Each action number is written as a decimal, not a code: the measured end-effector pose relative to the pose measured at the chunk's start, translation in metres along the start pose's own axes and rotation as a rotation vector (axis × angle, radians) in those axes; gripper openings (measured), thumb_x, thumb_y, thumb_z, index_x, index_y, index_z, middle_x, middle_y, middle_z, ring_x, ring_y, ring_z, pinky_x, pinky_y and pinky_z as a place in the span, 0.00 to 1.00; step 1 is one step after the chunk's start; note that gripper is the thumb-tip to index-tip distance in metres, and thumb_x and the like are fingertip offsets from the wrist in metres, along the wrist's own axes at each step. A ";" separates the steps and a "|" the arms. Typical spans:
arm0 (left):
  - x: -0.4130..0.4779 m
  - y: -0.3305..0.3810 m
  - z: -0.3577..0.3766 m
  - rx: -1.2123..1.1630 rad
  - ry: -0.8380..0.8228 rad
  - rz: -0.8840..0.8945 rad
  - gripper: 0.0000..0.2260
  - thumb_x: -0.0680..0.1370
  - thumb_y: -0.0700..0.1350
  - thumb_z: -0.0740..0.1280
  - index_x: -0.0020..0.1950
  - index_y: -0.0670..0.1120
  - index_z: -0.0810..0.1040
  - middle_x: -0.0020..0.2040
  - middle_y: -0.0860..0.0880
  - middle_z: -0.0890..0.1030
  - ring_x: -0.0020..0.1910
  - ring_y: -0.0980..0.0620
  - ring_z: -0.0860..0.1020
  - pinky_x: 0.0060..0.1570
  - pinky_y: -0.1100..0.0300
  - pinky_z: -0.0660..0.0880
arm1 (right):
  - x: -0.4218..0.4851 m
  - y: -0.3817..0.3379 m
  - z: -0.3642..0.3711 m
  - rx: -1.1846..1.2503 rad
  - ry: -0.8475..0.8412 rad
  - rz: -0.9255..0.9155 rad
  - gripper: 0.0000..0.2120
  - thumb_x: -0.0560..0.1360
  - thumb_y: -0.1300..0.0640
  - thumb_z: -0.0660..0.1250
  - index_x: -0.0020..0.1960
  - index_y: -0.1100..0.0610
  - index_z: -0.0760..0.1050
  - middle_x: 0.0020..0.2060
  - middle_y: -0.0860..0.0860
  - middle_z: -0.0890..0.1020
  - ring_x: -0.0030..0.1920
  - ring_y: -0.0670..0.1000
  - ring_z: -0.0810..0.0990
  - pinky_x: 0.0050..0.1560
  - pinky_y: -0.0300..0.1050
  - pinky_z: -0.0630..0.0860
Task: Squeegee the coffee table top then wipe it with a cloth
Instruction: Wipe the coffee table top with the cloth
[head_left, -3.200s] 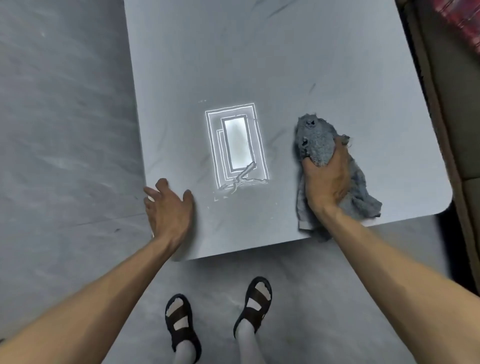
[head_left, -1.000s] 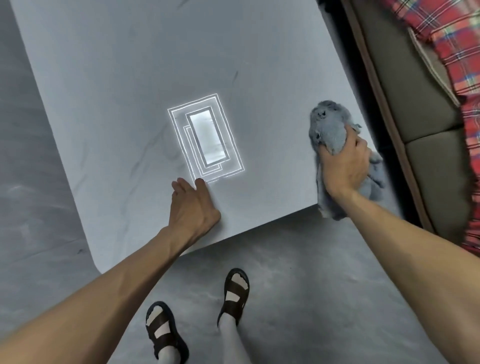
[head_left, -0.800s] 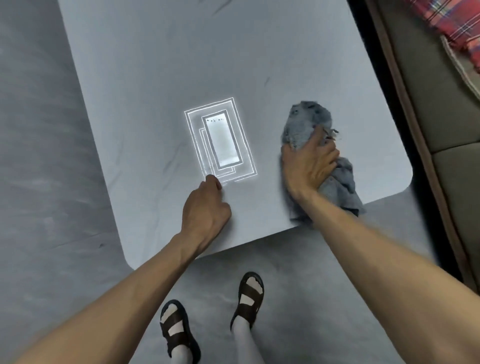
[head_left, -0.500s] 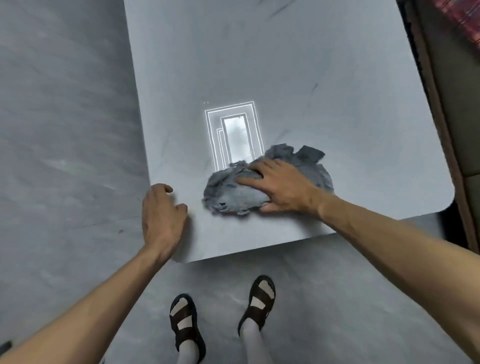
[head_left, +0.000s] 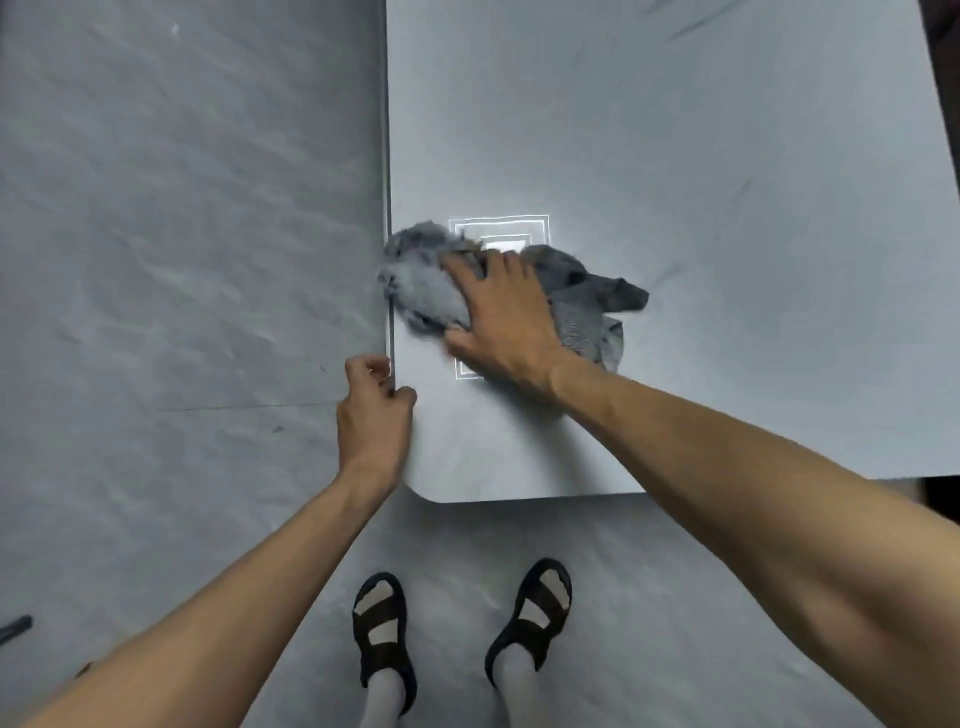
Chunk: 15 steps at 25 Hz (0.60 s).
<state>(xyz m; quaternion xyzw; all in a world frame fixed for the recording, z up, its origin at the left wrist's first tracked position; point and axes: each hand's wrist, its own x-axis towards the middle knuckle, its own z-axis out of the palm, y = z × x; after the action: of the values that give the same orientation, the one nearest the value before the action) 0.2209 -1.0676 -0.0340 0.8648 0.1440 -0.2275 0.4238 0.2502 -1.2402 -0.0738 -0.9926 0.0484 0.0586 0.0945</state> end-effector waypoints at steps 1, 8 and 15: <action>0.002 0.003 -0.001 0.011 0.005 -0.017 0.13 0.75 0.39 0.63 0.57 0.48 0.67 0.52 0.50 0.78 0.50 0.47 0.78 0.50 0.45 0.78 | -0.010 -0.003 0.001 -0.020 -0.098 -0.273 0.37 0.67 0.38 0.66 0.73 0.48 0.63 0.59 0.59 0.74 0.58 0.60 0.72 0.58 0.55 0.69; 0.013 0.006 -0.009 -0.001 -0.083 -0.079 0.11 0.74 0.40 0.61 0.54 0.48 0.70 0.55 0.48 0.79 0.44 0.44 0.78 0.41 0.51 0.76 | -0.017 0.127 -0.030 0.107 0.155 0.416 0.34 0.68 0.40 0.65 0.71 0.48 0.64 0.57 0.59 0.75 0.57 0.61 0.73 0.57 0.52 0.69; 0.015 -0.012 -0.021 -0.252 0.093 -0.186 0.09 0.76 0.37 0.63 0.46 0.52 0.71 0.50 0.49 0.82 0.50 0.49 0.81 0.42 0.61 0.74 | 0.054 -0.011 -0.005 0.026 0.131 0.352 0.32 0.68 0.40 0.64 0.69 0.52 0.68 0.56 0.60 0.77 0.53 0.62 0.76 0.52 0.54 0.70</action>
<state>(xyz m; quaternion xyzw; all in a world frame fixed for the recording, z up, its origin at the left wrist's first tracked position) 0.2348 -1.0428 -0.0382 0.7974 0.2704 -0.2056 0.4988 0.3055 -1.2355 -0.0733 -0.9692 0.2280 0.0090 0.0924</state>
